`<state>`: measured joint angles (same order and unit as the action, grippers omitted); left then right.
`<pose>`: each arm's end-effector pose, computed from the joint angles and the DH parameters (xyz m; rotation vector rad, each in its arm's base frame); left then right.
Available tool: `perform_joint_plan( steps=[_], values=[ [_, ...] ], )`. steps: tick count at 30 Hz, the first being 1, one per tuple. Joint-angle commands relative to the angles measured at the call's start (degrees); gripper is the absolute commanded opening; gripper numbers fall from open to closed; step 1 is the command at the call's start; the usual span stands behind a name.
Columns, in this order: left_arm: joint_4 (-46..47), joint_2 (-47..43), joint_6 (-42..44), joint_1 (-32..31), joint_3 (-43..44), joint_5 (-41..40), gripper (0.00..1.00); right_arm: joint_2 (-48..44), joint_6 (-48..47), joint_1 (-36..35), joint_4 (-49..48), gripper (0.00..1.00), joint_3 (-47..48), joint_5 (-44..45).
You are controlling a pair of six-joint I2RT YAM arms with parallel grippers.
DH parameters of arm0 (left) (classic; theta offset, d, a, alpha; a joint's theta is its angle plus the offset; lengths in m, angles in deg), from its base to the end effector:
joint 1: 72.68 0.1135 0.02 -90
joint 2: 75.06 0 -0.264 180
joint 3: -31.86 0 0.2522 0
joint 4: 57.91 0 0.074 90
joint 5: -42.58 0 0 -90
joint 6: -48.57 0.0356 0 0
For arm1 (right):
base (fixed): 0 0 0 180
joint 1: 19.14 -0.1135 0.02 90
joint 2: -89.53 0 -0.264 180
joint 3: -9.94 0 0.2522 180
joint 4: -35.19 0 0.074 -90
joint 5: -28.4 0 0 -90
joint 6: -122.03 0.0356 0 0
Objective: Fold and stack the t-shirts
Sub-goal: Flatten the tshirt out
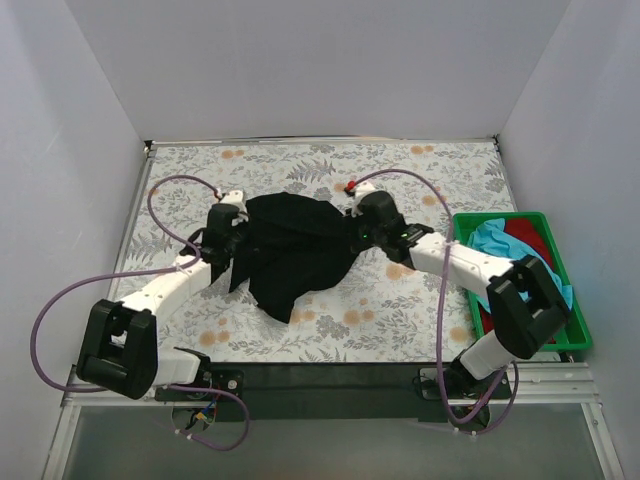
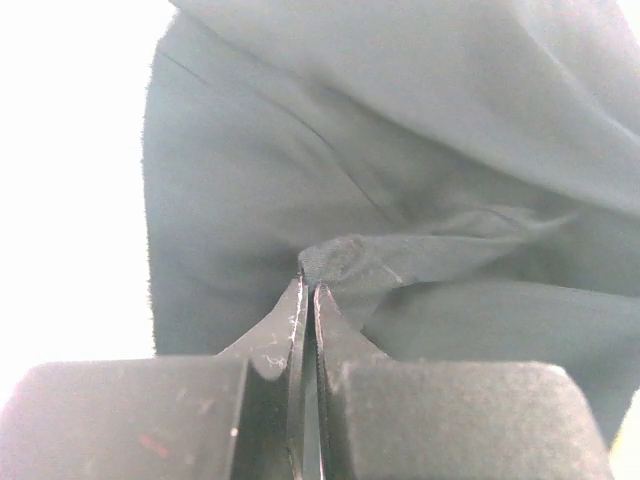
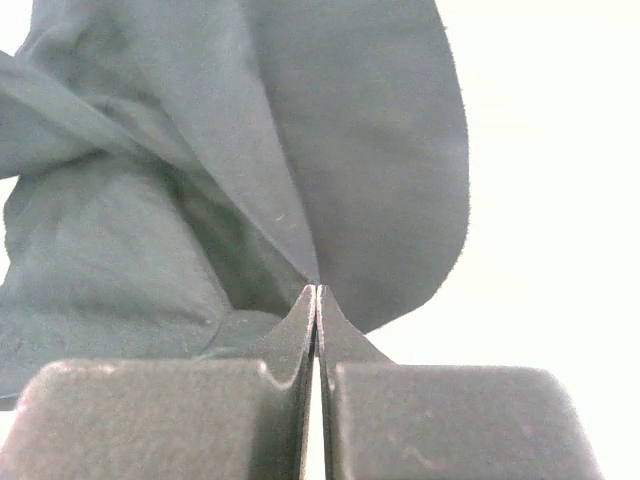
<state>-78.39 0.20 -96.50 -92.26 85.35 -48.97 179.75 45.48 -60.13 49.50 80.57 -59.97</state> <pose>0.2530 -0.0890 0.2016 -0.7428 2.2741 -0.6163 0.2645 0.2285 0.2318 -0.5093 2.1485 0.5102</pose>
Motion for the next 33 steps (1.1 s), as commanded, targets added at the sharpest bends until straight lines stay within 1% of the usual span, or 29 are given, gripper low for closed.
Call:
perform_joint_plan(
  steps=[1,2,3,5,6,9,12,16,17,20,21,23,24,26,28,29,30,31,32,33],
  values=[
    [-2.51,-2.49,1.46,6.48,6.24,-11.99,0.00,-9.34,3.07,8.63,1.46,0.01,-3.95,3.47],
    [-3.12,-2.23,1.28,8.91,7.29,-12.95,0.00,-10.66,3.59,10.13,2.25,0.01,-6.13,3.64],
    [-3.30,-1.88,1.37,9.90,9.21,-14.44,0.00,-13.46,4.82,12.67,3.73,0.01,-7.02,3.91],
    [-4.09,-0.21,1.98,11.65,11.77,-16.47,0.00,-16.11,5.44,14.70,5.41,0.01,-8.60,4.08],
    [-4.18,0.40,2.85,11.84,14.30,-19.17,0.00,-18.56,5.70,16.02,6.29,0.01,-9.74,4.43],
    [-4.27,2.08,4.53,12.98,17.92,-21.83,0.00,-22.78,5.53,18.30,10.24,0.01,-10.63,6.54],
    [-4.18,1.99,6.46,13.59,21.88,-25.26,0.00,-26.56,3.61,20.33,12.53,0.01,-10.11,7.86],
    [-4.88,1.64,10.15,13.86,28.11,-27.20,0.00,-29.83,-0.09,21.13,13.50,0.01,-5.28,10.41],
    [-5.58,1.90,11.55,13.77,31.43,-27.11,0.00,-30.18,-0.79,21.13,13.51,0.01,-2.22,10.41],
    [-6.90,2.60,14.45,13.86,36.72,-26.33,0.00,-30.27,-2.11,21.13,13.59,0.01,2.97,9.62],
    [-6.90,3.30,15.42,13.86,40.05,-26.06,0.00,-30.19,-1.85,21.13,14.03,0.01,3.95,9.36],
    [-6.73,4.80,17.96,13.86,43.05,-25.71,0.00,-30.27,-1.15,21.13,14.47,0.01,5.01,7.96],
    [-6.47,6.89,18.85,13.86,45.24,-25.53,0.00,-30.53,0.07,21.13,14.99,0.01,4.84,7.34],
    [-4.46,9.19,21.65,13.86,47.02,-24.74,0.00,-31.06,1.74,21.13,15.44,0.01,3.27,4.97],
    [-3.48,13.30,22.20,13.86,49.04,-22.72,0.00,-31.94,4.73,21.22,15.96,0.01,-0.68,2.52],
    [-2.08,14.98,22.11,13.77,49.57,-22.02,0.00,-32.29,6.05,21.22,16.23,0.01,-2.26,1.72],
    [-1.11,16.57,21.94,13.86,50.01,-20.88,0.00,-32.99,8.49,21.04,16.23,0.01,-5.76,0.41],
    [-0.41,18.06,20.89,13.77,50.97,-18.35,0.00,-33.35,9.48,20.95,16.23,0.01,-7.36,-0.74],
    [0.21,21.82,20.01,13.77,52.02,-16.58,0.00,-33.70,10.53,20.78,17.01,0.01,-8.86,-1.18],
    [0.39,23.68,19.04,13.77,53.08,-14.82,0.01,-34.57,11.85,20.43,17.46,0.01,-10.53,-1.19]
  ],
)
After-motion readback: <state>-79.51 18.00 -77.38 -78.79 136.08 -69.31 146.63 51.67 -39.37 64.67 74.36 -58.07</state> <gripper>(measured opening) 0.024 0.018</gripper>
